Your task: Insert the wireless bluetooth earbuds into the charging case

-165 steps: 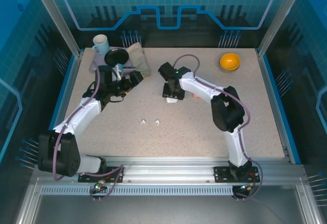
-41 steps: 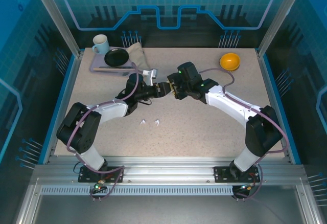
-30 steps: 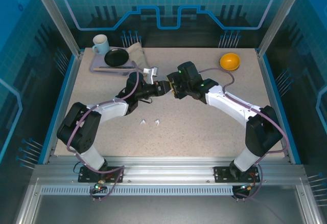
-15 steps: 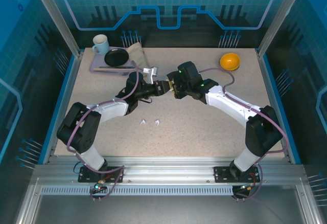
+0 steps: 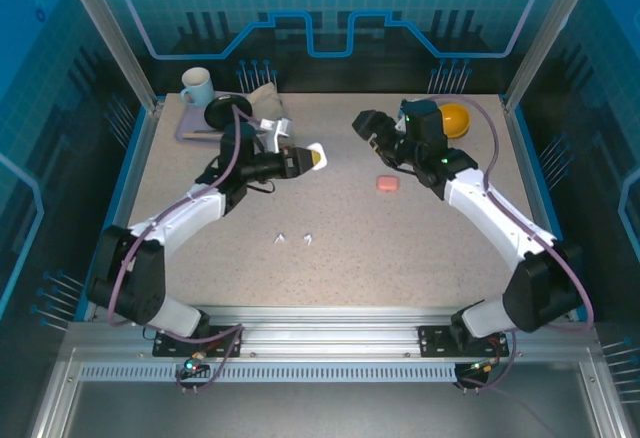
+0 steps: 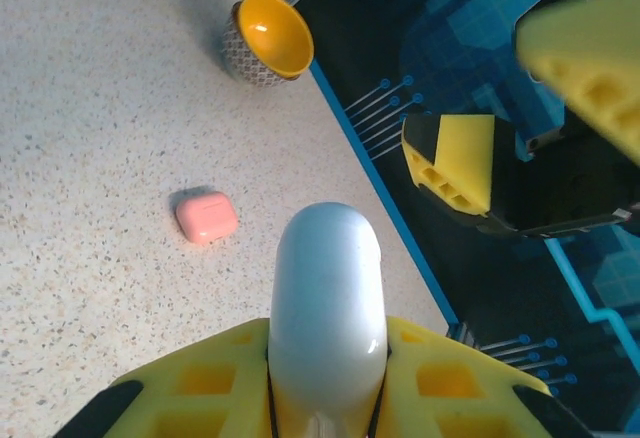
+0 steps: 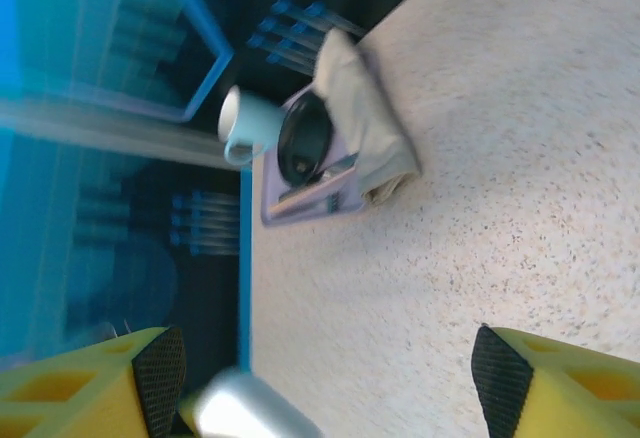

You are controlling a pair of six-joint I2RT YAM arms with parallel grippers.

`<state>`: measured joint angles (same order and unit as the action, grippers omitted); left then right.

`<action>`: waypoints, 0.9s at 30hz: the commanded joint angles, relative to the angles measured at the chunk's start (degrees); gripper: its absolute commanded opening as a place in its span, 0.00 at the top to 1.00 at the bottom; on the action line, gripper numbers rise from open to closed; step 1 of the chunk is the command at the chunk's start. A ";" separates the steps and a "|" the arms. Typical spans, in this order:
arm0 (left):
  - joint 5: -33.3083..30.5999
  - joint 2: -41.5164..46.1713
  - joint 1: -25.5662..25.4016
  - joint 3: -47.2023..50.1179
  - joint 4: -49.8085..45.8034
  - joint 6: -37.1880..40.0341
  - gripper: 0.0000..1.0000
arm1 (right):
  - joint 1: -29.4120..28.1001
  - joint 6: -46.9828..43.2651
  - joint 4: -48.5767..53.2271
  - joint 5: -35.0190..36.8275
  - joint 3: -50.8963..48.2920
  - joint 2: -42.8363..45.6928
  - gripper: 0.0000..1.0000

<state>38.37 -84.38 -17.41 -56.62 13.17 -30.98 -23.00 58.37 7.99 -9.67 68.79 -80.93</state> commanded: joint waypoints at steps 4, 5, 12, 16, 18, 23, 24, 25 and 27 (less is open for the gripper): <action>14.44 2.47 1.41 -6.00 -12.92 7.99 1.00 | -2.17 -24.68 -6.38 -14.77 -6.83 5.88 0.22; 15.59 2.38 1.42 -6.63 -13.48 8.23 1.00 | -2.58 -25.17 -6.92 -15.33 -7.09 6.01 0.22; 17.43 1.82 1.41 -8.85 -15.46 8.34 1.00 | -6.47 -26.80 -8.77 -15.91 -6.08 4.24 0.23; 17.61 1.67 1.33 -8.77 -14.93 8.01 1.00 | -6.95 -25.56 -10.25 -16.14 -5.52 1.45 0.24; 17.62 1.98 1.33 -8.56 -14.84 8.02 1.00 | -7.32 -25.16 -10.53 -15.78 -5.01 0.29 0.24; 17.80 3.20 1.33 -8.20 -14.71 8.22 1.00 | -7.37 -25.14 -9.63 -13.48 -4.26 -2.16 0.26; 18.09 3.55 1.33 -8.20 -14.73 8.21 1.00 | -7.01 -25.06 -9.35 -12.64 -4.64 -2.37 0.27; 18.14 3.91 1.33 -8.29 -14.96 8.50 1.00 | -6.38 -24.78 -9.56 -11.95 -5.47 -2.35 0.28; 18.23 4.59 1.33 -8.56 -15.57 9.04 1.00 | -4.47 -23.21 -11.06 -10.91 -8.16 -1.86 0.29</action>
<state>53.17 -82.81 -15.57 -63.55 -1.89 -23.68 -29.50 34.13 -1.56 -24.47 62.63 -82.11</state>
